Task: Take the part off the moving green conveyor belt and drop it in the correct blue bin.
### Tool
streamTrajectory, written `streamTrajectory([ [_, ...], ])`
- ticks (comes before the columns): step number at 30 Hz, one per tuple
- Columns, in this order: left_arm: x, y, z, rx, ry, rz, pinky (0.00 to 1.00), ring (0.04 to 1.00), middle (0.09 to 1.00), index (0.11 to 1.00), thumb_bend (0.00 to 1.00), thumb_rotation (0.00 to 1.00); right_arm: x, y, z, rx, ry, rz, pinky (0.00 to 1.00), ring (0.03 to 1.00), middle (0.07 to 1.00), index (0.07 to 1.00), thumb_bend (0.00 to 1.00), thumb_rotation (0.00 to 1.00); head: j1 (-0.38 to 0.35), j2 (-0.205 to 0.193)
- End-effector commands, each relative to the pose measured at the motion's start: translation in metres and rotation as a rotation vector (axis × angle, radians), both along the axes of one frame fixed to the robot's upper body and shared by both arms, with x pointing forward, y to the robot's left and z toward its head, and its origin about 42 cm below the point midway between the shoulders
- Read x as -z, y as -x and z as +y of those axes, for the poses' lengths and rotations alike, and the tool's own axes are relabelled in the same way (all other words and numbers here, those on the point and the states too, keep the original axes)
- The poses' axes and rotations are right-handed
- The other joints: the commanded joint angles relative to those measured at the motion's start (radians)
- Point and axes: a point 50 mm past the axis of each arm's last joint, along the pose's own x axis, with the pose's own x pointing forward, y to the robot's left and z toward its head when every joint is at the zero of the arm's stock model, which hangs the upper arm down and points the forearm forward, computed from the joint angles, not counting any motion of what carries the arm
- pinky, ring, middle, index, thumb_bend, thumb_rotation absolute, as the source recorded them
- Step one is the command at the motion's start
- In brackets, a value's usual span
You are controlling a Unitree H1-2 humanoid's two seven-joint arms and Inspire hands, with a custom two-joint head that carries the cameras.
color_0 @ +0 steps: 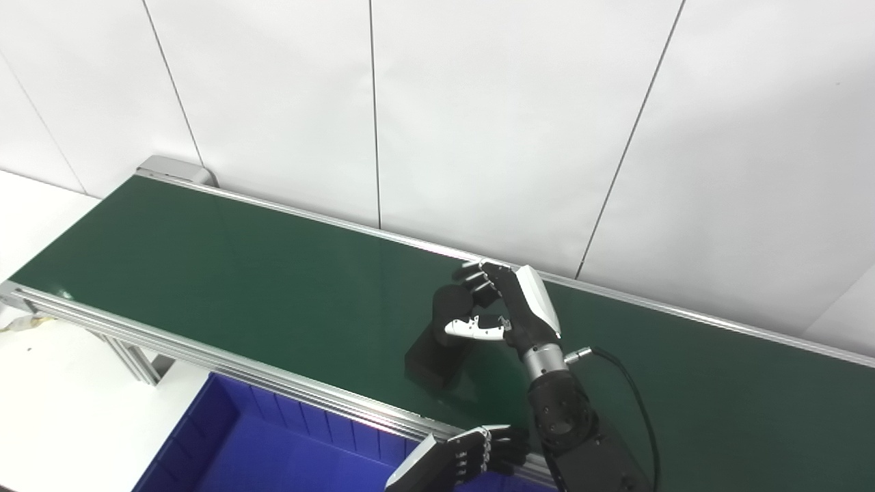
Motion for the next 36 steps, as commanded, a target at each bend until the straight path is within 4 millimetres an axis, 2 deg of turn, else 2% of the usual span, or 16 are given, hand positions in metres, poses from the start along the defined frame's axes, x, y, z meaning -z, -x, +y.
streamTrajectory([
  [1, -0.009, -0.003, -0.002, -0.006, 0.024, -0.034, 0.78, 0.792, 0.804, 0.816, 1.00, 0.09, -0.025, -0.003, 0.013, -0.032, -0.086, -0.092, 0.52, 0.469, 0.516, 0.464, 0.52, 0.00, -0.001, 0.001],
  [15, -0.010, -0.002, 0.001, -0.007, 0.009, -0.038, 0.79, 0.802, 0.812, 0.826, 1.00, 0.12, -0.034, -0.003, 0.010, -0.035, -0.127, -0.100, 0.50, 0.466, 0.510, 0.476, 0.52, 0.00, -0.013, 0.007],
  [21, -0.011, -0.001, -0.001, -0.010, 0.015, -0.030, 0.79, 0.808, 0.811, 0.823, 1.00, 0.12, -0.045, 0.002, 0.001, -0.030, -0.182, -0.110, 0.47, 0.449, 0.508, 0.493, 0.52, 0.00, -0.021, 0.008],
  [25, -0.011, -0.002, -0.001, -0.010, 0.015, -0.029, 0.80, 0.811, 0.815, 0.823, 1.00, 0.11, -0.061, 0.010, -0.017, -0.012, -0.225, -0.169, 0.45, 0.446, 0.503, 0.496, 0.52, 0.00, -0.025, 0.009],
  [36, -0.009, -0.004, 0.005, -0.010, 0.019, -0.034, 0.82, 0.818, 0.816, 0.828, 1.00, 0.12, -0.108, 0.034, -0.073, 0.044, -0.319, -0.263, 0.41, 0.442, 0.511, 0.489, 0.52, 0.00, -0.091, 0.019],
])
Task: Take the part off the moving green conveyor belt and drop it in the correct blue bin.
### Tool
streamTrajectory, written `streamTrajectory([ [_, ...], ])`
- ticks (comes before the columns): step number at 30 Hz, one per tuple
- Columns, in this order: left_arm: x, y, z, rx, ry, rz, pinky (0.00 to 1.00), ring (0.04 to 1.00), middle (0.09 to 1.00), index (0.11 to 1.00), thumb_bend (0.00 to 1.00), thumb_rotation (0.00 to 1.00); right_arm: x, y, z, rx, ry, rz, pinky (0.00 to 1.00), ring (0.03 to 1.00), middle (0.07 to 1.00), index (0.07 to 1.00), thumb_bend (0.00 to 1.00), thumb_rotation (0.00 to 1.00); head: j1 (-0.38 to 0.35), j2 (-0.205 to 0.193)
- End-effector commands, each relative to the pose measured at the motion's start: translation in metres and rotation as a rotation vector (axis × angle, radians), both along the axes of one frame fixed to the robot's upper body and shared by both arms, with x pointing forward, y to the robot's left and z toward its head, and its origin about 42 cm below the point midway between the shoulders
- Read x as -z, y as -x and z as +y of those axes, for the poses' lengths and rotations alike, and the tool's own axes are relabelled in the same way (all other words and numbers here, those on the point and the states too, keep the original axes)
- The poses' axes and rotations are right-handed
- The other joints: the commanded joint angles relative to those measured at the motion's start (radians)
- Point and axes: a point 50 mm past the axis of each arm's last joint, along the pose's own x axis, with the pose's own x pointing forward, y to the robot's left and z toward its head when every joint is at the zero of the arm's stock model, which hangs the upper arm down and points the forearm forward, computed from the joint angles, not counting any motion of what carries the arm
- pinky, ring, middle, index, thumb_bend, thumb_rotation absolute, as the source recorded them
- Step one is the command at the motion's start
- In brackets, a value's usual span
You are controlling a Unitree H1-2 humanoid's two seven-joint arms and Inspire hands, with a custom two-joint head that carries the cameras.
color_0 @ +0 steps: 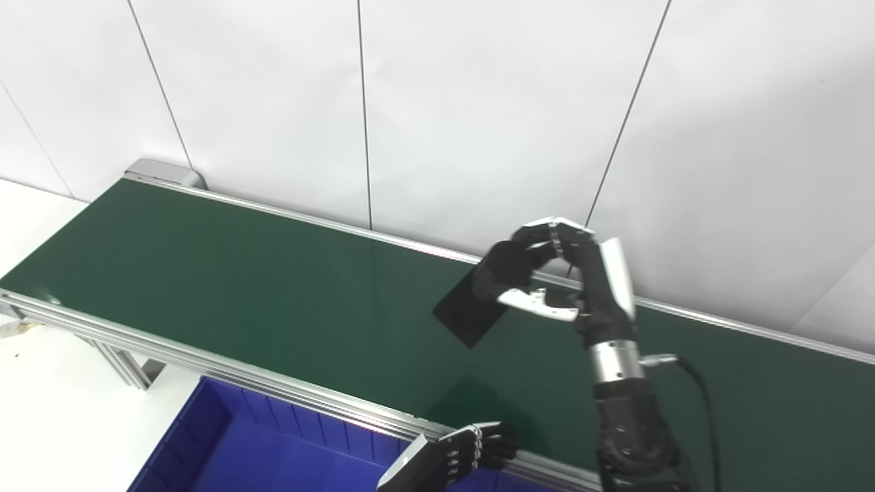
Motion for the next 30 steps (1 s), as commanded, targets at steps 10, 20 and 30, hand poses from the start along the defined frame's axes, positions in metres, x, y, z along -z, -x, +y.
streamTrajectory([
  [10, -0.012, -0.003, 0.016, -0.003, 0.012, -0.050, 0.85, 0.835, 0.836, 0.851, 0.98, 0.12, -0.077, 0.041, -0.054, 0.081, -0.079, -0.176, 0.41, 0.446, 0.511, 0.485, 0.52, 0.00, -0.178, 0.069],
  [20, -0.013, -0.004, 0.036, 0.003, 0.010, -0.067, 0.86, 0.835, 0.834, 0.853, 0.97, 0.13, -0.086, 0.086, -0.089, 0.192, -0.112, -0.187, 0.40, 0.436, 0.506, 0.500, 0.52, 0.00, -0.338, 0.124],
  [30, -0.021, -0.007, 0.057, 0.008, 0.016, -0.073, 0.86, 0.840, 0.835, 0.856, 0.98, 0.15, -0.078, 0.130, -0.114, 0.315, -0.088, -0.196, 0.39, 0.428, 0.495, 0.515, 0.52, 0.00, -0.470, 0.195],
])
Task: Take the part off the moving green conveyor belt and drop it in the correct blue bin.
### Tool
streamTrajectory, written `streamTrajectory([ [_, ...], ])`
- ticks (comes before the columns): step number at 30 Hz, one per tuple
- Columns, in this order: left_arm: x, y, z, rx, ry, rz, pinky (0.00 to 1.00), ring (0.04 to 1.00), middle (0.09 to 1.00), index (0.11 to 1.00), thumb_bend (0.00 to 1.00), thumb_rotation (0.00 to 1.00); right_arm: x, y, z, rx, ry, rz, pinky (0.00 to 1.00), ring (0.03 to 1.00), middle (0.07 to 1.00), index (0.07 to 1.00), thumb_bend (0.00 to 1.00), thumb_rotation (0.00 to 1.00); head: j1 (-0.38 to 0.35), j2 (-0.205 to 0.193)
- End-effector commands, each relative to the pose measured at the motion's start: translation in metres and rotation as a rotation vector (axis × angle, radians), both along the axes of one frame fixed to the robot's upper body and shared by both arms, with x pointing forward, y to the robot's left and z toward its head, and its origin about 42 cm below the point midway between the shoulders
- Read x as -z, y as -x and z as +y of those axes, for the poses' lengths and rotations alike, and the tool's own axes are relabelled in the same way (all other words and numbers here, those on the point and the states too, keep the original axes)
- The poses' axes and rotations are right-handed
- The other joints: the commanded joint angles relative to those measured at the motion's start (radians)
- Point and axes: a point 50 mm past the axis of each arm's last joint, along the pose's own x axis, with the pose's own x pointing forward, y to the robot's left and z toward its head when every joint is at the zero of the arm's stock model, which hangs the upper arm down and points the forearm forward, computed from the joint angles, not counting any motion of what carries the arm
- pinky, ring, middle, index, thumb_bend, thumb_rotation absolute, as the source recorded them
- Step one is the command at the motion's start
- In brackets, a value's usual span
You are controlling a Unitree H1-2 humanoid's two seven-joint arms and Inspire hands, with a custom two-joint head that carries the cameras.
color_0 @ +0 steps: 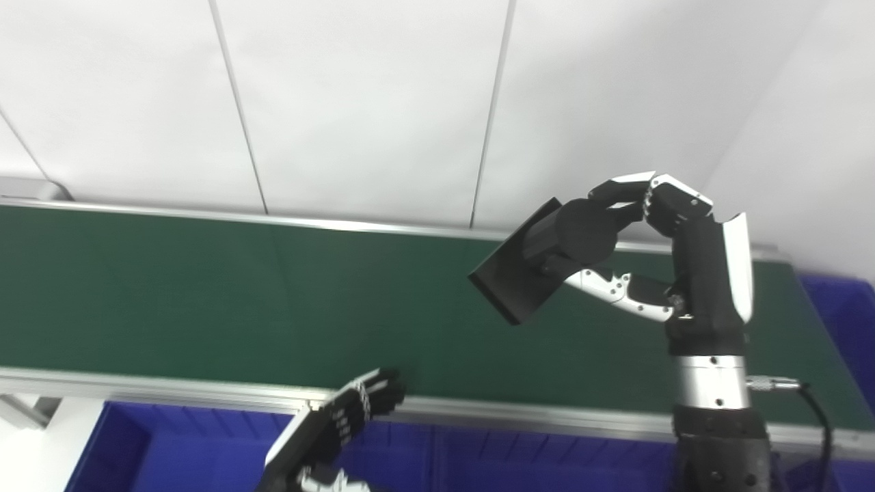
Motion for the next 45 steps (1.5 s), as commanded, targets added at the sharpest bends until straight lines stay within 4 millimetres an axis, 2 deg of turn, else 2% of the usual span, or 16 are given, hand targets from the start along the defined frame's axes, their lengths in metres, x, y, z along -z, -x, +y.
streamTrajectory([
  [1, -0.013, -0.006, 0.003, 0.002, 0.020, -0.049, 0.86, 0.840, 0.835, 0.855, 0.98, 0.16, -0.008, 0.012, -0.003, 0.039, -0.010, -0.042, 0.39, 0.428, 0.495, 0.515, 0.52, 0.00, -0.016, 0.011],
  [7, -0.020, -0.008, 0.013, 0.005, 0.025, -0.057, 0.86, 0.841, 0.834, 0.854, 0.98, 0.16, 0.011, 0.040, -0.018, 0.116, -0.044, 0.033, 0.38, 0.432, 0.506, 0.503, 0.52, 0.00, -0.082, 0.057],
  [11, -0.024, -0.009, 0.018, 0.000, 0.028, -0.055, 0.85, 0.837, 0.830, 0.850, 0.99, 0.17, 0.026, 0.057, -0.028, 0.174, -0.039, 0.090, 0.40, 0.432, 0.512, 0.499, 0.52, 0.00, -0.112, 0.072],
  [20, -0.026, -0.013, 0.032, 0.000, 0.027, -0.056, 0.84, 0.828, 0.823, 0.841, 1.00, 0.18, 0.081, 0.091, -0.041, 0.339, -0.068, 0.252, 0.39, 0.422, 0.506, 0.515, 0.52, 0.00, -0.166, 0.108],
  [23, -0.026, -0.013, 0.034, -0.001, 0.030, -0.055, 0.84, 0.821, 0.818, 0.836, 1.00, 0.18, 0.093, 0.098, -0.042, 0.368, -0.082, 0.282, 0.39, 0.423, 0.506, 0.514, 0.52, 0.00, -0.172, 0.109],
  [33, -0.027, -0.012, 0.042, -0.005, 0.029, -0.052, 0.82, 0.810, 0.811, 0.829, 1.00, 0.18, 0.159, 0.123, -0.049, 0.466, -0.212, 0.458, 0.38, 0.425, 0.487, 0.518, 0.52, 0.00, -0.178, 0.124],
  [37, -0.029, -0.011, 0.042, -0.006, 0.044, -0.042, 0.82, 0.811, 0.810, 0.828, 1.00, 0.17, 0.186, 0.129, -0.053, 0.509, -0.211, 0.512, 0.38, 0.424, 0.490, 0.513, 0.52, 0.00, -0.175, 0.130],
  [45, -0.031, -0.010, 0.042, -0.004, 0.041, -0.045, 0.82, 0.809, 0.810, 0.828, 1.00, 0.17, 0.224, 0.135, -0.059, 0.551, -0.208, 0.593, 0.40, 0.432, 0.498, 0.504, 0.52, 0.00, -0.174, 0.135],
])
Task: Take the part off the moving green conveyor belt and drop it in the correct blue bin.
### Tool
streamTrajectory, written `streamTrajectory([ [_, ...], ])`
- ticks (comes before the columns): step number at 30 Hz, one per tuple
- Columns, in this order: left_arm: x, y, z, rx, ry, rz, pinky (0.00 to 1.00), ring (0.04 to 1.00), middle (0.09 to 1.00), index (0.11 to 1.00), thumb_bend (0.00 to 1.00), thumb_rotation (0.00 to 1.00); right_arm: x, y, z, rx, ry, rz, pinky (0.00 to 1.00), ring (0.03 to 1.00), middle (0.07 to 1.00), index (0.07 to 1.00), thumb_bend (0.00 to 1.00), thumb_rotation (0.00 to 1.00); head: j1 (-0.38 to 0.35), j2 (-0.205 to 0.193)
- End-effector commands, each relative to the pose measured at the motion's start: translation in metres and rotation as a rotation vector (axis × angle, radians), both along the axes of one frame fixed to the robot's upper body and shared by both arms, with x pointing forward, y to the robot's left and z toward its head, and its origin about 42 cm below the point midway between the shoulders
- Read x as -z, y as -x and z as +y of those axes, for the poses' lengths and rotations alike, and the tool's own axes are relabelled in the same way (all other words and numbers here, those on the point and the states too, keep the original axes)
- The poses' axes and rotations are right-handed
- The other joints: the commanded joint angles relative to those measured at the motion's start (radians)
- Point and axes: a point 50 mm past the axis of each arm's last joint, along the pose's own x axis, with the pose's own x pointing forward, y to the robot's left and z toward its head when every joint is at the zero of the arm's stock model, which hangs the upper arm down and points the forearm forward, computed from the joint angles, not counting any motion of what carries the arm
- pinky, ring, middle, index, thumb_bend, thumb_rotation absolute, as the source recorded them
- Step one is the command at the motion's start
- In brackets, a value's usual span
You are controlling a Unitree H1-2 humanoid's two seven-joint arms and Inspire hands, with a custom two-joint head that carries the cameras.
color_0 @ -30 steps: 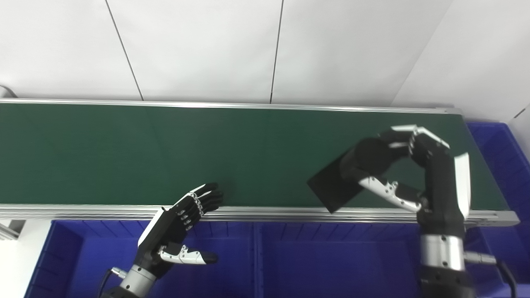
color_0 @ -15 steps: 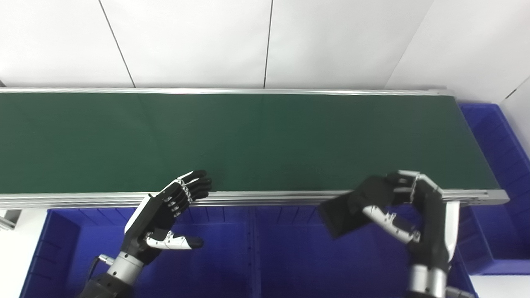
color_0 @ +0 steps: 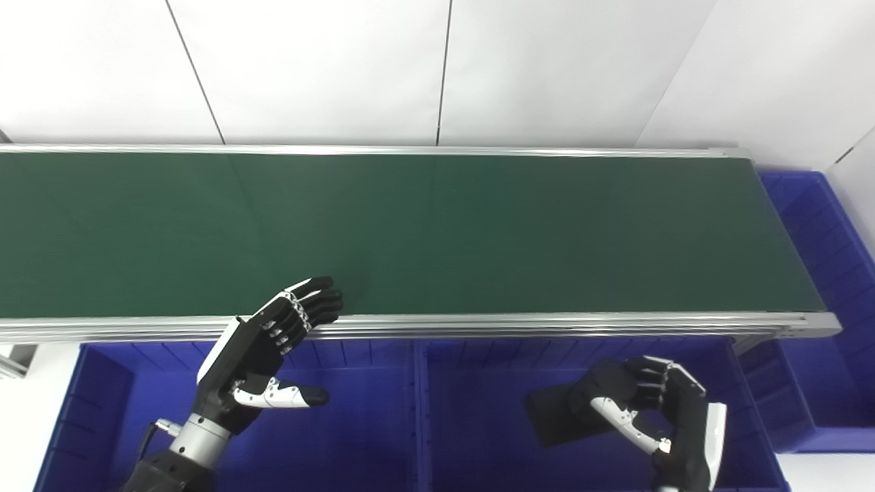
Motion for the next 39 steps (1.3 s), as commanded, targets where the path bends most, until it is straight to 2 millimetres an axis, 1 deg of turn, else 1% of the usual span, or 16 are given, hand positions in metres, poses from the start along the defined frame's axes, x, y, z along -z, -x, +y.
streamTrajectory([
  [1, -0.009, -0.003, 0.003, 0.015, 0.003, -0.041, 0.82, 0.810, 0.810, 0.828, 1.00, 0.17, -0.001, -0.003, -0.003, 0.025, 0.005, -0.068, 0.40, 0.436, 0.499, 0.501, 0.52, 0.00, 0.002, 0.001],
  [5, -0.010, -0.003, 0.002, 0.013, 0.005, -0.042, 0.82, 0.807, 0.805, 0.826, 1.00, 0.17, 0.014, -0.004, -0.005, 0.046, -0.011, -0.032, 0.41, 0.439, 0.504, 0.493, 0.52, 0.00, 0.004, 0.002],
  [9, -0.011, -0.002, 0.001, 0.013, 0.007, -0.041, 0.82, 0.810, 0.810, 0.827, 1.00, 0.17, 0.024, -0.006, -0.007, 0.057, -0.032, -0.012, 0.40, 0.432, 0.512, 0.496, 0.52, 0.00, 0.010, 0.002],
  [15, -0.012, -0.001, -0.001, 0.013, 0.005, -0.044, 0.82, 0.810, 0.808, 0.828, 1.00, 0.17, 0.026, -0.009, -0.007, 0.058, -0.031, -0.020, 0.40, 0.430, 0.518, 0.493, 0.52, 0.00, 0.014, -0.001],
  [19, -0.012, -0.001, -0.002, 0.014, 0.007, -0.045, 0.82, 0.813, 0.812, 0.829, 1.00, 0.18, 0.023, -0.008, -0.007, 0.040, -0.047, -0.020, 0.43, 0.437, 0.509, 0.500, 0.52, 0.00, 0.012, -0.001],
  [20, -0.012, -0.001, -0.002, 0.013, 0.009, -0.043, 0.82, 0.810, 0.810, 0.828, 1.00, 0.17, 0.022, -0.007, -0.007, 0.028, -0.063, -0.017, 0.50, 0.543, 0.613, 0.634, 0.63, 0.03, 0.012, -0.001],
  [21, -0.013, -0.002, -0.002, 0.014, 0.011, -0.043, 0.82, 0.809, 0.809, 0.827, 1.00, 0.17, 0.020, -0.007, -0.007, 0.000, -0.083, -0.001, 0.53, 0.598, 0.667, 0.703, 0.69, 0.04, 0.011, -0.002],
  [22, -0.013, -0.002, -0.002, 0.015, 0.012, -0.042, 0.82, 0.811, 0.811, 0.829, 1.00, 0.17, 0.019, -0.006, -0.007, -0.019, -0.096, 0.011, 0.64, 0.720, 0.798, 0.837, 0.74, 0.12, 0.011, -0.002],
  [23, -0.013, -0.002, -0.003, 0.016, 0.011, -0.043, 0.82, 0.811, 0.812, 0.830, 1.00, 0.17, 0.017, -0.006, -0.008, -0.043, -0.106, 0.023, 0.67, 0.761, 0.843, 0.883, 0.76, 0.15, 0.013, -0.001],
  [24, -0.013, -0.002, -0.003, 0.016, 0.011, -0.044, 0.82, 0.812, 0.813, 0.831, 1.00, 0.17, 0.016, -0.005, -0.008, -0.059, -0.114, 0.030, 0.77, 0.848, 0.910, 0.952, 0.80, 0.21, 0.013, -0.001],
  [25, -0.013, -0.001, -0.003, 0.015, 0.012, -0.043, 0.82, 0.812, 0.813, 0.830, 1.00, 0.17, 0.015, -0.005, -0.008, -0.071, -0.117, 0.040, 0.83, 0.897, 0.948, 0.981, 0.82, 0.25, 0.018, -0.002],
  [26, -0.012, -0.001, -0.003, 0.015, 0.013, -0.042, 0.82, 0.812, 0.813, 0.830, 1.00, 0.17, 0.014, -0.005, -0.008, -0.079, -0.120, 0.046, 0.87, 0.926, 0.970, 0.992, 0.83, 0.28, 0.018, -0.002],
  [30, -0.013, -0.001, -0.003, 0.014, 0.009, -0.042, 0.83, 0.813, 0.813, 0.832, 1.00, 0.16, 0.007, -0.006, -0.006, -0.105, -0.115, 0.053, 0.93, 0.977, 0.998, 1.000, 0.88, 0.33, 0.017, -0.002],
  [35, -0.013, -0.001, -0.003, 0.014, 0.008, -0.041, 0.83, 0.816, 0.815, 0.831, 1.00, 0.16, -0.004, -0.008, -0.004, -0.131, -0.128, -0.007, 0.95, 0.991, 1.000, 1.000, 0.88, 0.32, 0.023, -0.005],
  [36, -0.013, -0.001, -0.003, 0.015, 0.004, -0.043, 0.83, 0.815, 0.814, 0.830, 1.00, 0.16, -0.011, -0.008, -0.002, -0.145, -0.128, -0.037, 0.95, 0.989, 1.000, 1.000, 0.87, 0.32, 0.023, -0.005],
  [39, -0.013, -0.001, -0.003, 0.018, -0.003, -0.046, 0.83, 0.815, 0.813, 0.831, 1.00, 0.16, -0.030, -0.011, 0.007, -0.180, -0.128, -0.112, 0.91, 0.954, 0.976, 1.000, 0.86, 0.35, 0.038, -0.009],
])
